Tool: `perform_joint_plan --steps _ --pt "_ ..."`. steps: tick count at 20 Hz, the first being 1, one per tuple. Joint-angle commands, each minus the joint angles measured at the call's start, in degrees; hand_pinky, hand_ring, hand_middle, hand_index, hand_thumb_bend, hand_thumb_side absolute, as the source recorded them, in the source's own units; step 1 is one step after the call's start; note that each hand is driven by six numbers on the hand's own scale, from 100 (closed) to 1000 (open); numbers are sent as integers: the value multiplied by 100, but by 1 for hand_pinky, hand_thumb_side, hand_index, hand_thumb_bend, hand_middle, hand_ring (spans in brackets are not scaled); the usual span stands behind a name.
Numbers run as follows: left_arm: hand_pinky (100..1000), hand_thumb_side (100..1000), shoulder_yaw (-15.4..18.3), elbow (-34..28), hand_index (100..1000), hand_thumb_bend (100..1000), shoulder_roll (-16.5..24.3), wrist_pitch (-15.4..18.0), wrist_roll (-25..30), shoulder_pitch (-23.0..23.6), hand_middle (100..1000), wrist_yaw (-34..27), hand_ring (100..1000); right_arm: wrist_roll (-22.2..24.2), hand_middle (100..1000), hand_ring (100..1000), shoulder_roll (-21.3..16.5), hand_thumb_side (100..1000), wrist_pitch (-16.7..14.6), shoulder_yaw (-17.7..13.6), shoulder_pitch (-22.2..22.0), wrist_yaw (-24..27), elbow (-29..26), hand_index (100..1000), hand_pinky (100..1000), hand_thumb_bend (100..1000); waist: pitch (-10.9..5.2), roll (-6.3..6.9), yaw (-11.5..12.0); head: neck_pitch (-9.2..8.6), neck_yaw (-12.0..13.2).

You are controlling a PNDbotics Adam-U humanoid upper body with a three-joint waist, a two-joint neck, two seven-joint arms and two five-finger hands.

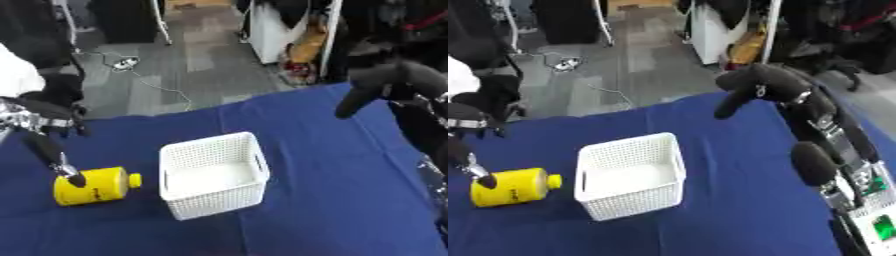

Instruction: Pick up objects on the table and place them in the box.

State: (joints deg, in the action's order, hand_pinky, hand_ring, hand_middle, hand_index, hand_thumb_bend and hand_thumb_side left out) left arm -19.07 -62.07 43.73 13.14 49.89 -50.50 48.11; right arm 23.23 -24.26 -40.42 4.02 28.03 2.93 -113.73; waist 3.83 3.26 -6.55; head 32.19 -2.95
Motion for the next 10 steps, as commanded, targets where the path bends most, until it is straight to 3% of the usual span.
perform_joint_plan --steps 1,5,10 --pt "626 643 58 -84 941 908 193 204 207 -83 884 -33 752 381 709 525 -127 1000 -617 -198 60 -136 -86 819 455 121 -64 -5 -15 -69 337" --pt "636 638 45 -78 942 912 199 222 207 -60 885 -16 753 -360 655 506 -40 1000 -325 -497 -19 -351 -86 778 429 100 -67 11 -42 -30 893" --pt "636 630 37 -59 945 914 175 254 207 -61 885 -14 750 -2187 597 493 7 1000 368 -708 -42 -658 -86 736 422 100 -69 20 -53 26 1209"
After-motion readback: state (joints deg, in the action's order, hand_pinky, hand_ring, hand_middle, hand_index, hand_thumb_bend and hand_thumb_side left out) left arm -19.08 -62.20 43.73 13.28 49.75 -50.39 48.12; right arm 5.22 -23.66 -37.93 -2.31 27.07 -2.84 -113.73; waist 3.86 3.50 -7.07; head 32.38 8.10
